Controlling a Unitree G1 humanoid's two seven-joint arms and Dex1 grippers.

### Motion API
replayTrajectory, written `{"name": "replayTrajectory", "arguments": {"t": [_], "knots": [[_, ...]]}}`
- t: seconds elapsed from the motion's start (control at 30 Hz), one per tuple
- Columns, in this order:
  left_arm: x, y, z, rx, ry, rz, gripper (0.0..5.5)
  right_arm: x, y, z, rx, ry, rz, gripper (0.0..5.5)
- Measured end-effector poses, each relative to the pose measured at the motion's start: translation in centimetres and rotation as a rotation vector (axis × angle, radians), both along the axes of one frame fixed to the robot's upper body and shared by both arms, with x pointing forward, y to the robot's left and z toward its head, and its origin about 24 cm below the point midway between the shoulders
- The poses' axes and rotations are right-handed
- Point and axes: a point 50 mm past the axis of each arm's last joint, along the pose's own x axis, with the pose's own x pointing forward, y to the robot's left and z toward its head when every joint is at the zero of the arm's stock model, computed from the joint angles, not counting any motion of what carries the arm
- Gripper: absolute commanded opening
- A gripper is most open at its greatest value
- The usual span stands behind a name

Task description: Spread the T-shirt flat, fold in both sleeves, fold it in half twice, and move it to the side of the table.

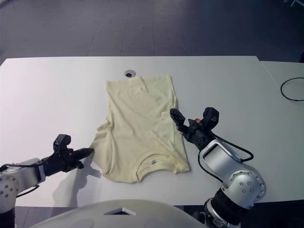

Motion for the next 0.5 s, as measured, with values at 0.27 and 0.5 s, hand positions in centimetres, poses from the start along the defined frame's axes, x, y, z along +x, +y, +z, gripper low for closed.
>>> {"name": "replayTrajectory", "arguments": {"t": [0.27, 0.5], "knots": [[1.9, 4.3, 0.4, 0.233, -0.038, 0.080, 0.04, 0.0, -0.1, 0.1, 0.008, 0.013, -0.005, 5.40], [3.1, 3.0, 2.1, 0.230, 0.002, 0.022, 0.04, -0.3, -0.2, -0.1, 0.027, 0.029, -0.046, 5.40]]}}
